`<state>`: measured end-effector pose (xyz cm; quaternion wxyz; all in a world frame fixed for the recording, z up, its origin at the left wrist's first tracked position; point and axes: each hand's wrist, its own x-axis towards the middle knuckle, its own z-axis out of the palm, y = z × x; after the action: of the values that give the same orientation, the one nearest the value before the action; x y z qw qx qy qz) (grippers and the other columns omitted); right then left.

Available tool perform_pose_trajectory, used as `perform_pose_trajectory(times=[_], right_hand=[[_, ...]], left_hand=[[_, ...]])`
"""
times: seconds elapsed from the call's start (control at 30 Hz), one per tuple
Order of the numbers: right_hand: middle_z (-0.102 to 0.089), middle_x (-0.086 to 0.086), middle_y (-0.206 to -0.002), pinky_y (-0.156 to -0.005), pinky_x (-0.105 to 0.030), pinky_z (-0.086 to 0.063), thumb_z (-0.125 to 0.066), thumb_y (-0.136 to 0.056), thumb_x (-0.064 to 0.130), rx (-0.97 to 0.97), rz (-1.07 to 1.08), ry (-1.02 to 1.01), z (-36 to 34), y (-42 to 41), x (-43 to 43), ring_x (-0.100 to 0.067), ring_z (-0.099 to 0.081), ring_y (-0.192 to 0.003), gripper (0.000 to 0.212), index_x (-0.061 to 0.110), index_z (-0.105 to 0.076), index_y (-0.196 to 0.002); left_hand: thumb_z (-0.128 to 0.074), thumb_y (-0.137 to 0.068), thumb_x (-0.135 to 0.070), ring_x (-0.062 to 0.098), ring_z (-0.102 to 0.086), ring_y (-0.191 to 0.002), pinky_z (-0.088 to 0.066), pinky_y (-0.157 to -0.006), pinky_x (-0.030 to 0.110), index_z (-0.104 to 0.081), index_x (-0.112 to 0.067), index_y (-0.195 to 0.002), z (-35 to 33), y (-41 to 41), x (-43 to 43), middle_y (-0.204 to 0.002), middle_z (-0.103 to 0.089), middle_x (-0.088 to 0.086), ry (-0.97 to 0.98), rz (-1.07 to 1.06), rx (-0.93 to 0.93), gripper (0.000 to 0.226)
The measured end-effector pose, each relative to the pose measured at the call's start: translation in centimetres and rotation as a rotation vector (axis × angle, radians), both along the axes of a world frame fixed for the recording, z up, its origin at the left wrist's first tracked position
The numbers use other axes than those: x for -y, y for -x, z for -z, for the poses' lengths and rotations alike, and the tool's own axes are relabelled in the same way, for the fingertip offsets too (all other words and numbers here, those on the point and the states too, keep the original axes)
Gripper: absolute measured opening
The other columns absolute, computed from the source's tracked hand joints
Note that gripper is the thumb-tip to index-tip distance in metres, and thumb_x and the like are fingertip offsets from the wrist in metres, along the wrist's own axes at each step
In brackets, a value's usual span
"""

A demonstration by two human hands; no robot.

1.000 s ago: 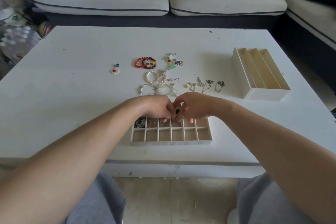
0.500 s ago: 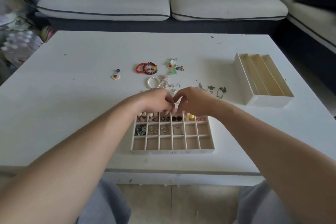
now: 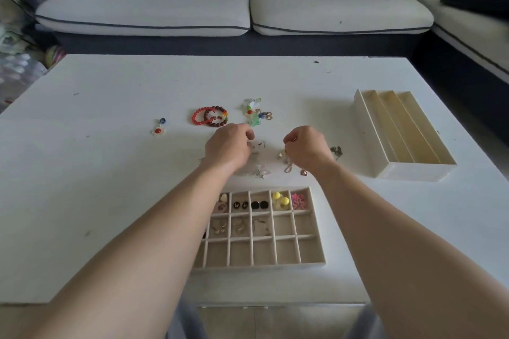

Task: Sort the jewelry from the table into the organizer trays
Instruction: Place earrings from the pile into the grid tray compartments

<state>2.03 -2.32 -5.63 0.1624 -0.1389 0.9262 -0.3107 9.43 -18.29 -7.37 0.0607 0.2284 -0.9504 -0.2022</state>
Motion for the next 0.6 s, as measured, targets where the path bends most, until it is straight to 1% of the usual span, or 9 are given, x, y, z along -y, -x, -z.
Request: perform_pose_trajectory(times=[0.07,0.13,0.27,0.37,0.43,0.47,0.5,0.53,0.6], right_hand=[[-0.070,0.002,-0.102,-0.074,-0.040,-0.062,-0.045,-0.082,0.003,-0.014,0.013,0.022,0.2,0.5,0.5,-0.022,-0.068,-0.087,0.035,0.026,-0.069,-0.094],[-0.070,0.002,-0.102,-0.076,-0.039,-0.061,-0.046,-0.082,0.005,-0.019,0.016,0.031,0.2,0.9,0.7,-0.022,-0.067,-0.088,0.035,0.026,-0.070,-0.096],[-0.074,-0.002,-0.098,-0.076,-0.043,-0.062,-0.046,-0.081,0.002,-0.031,0.015,0.038,0.2,1.1,1.0,-0.028,-0.070,-0.088,0.035,0.015,-0.073,-0.098],[-0.074,-0.009,-0.100,-0.077,-0.047,-0.062,-0.046,-0.080,0.002,-0.036,-0.005,0.053,0.1,1.0,1.0,-0.033,-0.070,-0.092,0.035,0.011,-0.074,-0.099],[-0.073,-0.014,-0.105,-0.080,-0.050,-0.061,-0.047,-0.078,0.001,-0.033,-0.025,0.070,0.1,0.9,1.0,-0.035,-0.069,-0.094,0.035,0.007,-0.072,-0.101],[-0.073,-0.012,-0.106,-0.080,-0.046,-0.061,-0.047,-0.079,0.002,-0.030,-0.040,0.078,0.1,0.8,0.9,-0.031,-0.070,-0.089,0.034,0.008,-0.073,-0.102],[-0.073,-0.007,-0.106,-0.077,-0.040,-0.061,-0.048,-0.082,0.004,-0.022,-0.061,0.084,-0.1,0.7,0.9,-0.024,-0.070,-0.082,0.035,0.012,-0.073,-0.105],[-0.071,-0.001,-0.108,-0.074,-0.032,-0.056,-0.050,-0.085,0.006,-0.014,-0.097,0.088,-0.4,0.5,0.8,-0.018,-0.067,-0.077,0.036,0.018,-0.073,-0.110],[-0.064,0.006,-0.116,-0.076,-0.025,-0.045,-0.053,-0.087,0.006,-0.003,-0.195,0.118,-1.0,0.0,0.9,-0.013,-0.060,-0.086,0.043,0.026,-0.069,-0.121]], left_hand=[[-0.062,-0.097,-0.028,0.022,-0.062,-0.107,-0.046,-0.078,0.032,-0.067,-0.028,-0.123,0.5,0.7,-0.2,-0.118,-0.067,-0.002,0.024,0.000,-0.008,0.026],[-0.065,-0.096,-0.031,0.022,-0.062,-0.110,-0.044,-0.078,0.032,-0.068,-0.027,-0.124,0.8,1.4,-0.4,-0.120,-0.066,-0.001,0.046,-0.001,-0.011,0.028],[-0.070,-0.093,-0.026,0.022,-0.062,-0.106,-0.043,-0.074,0.031,-0.075,-0.027,-0.106,0.9,1.9,-0.8,-0.113,-0.067,-0.002,0.065,-0.002,-0.009,0.014],[-0.071,-0.090,-0.022,0.023,-0.062,-0.101,-0.044,-0.073,0.032,-0.073,-0.026,-0.095,0.6,1.8,-1.1,-0.106,-0.065,-0.003,0.045,-0.003,-0.002,0.007],[-0.069,-0.092,-0.021,0.021,-0.061,-0.099,-0.043,-0.072,0.032,-0.069,-0.026,-0.093,0.3,1.7,-1.4,-0.105,-0.064,-0.003,0.019,0.009,-0.001,0.005],[-0.067,-0.093,-0.022,0.021,-0.061,-0.098,-0.043,-0.072,0.031,-0.068,-0.026,-0.093,0.1,1.6,-1.5,-0.105,-0.065,-0.003,-0.004,0.014,-0.008,0.005],[-0.066,-0.093,-0.022,0.020,-0.062,-0.097,-0.045,-0.073,0.032,-0.068,-0.026,-0.094,-0.2,1.5,-1.5,-0.106,-0.067,-0.004,-0.039,0.021,-0.021,0.005],[-0.067,-0.093,-0.022,0.019,-0.063,-0.097,-0.048,-0.077,0.033,-0.067,-0.027,-0.093,-0.5,1.4,-1.5,-0.106,-0.069,-0.005,-0.087,0.026,-0.035,0.004],[-0.070,-0.092,-0.023,0.018,-0.065,-0.097,-0.052,-0.085,0.035,-0.068,-0.026,-0.092,-1.2,1.1,-1.5,-0.104,-0.072,-0.006,-0.204,0.043,-0.070,0.004]])
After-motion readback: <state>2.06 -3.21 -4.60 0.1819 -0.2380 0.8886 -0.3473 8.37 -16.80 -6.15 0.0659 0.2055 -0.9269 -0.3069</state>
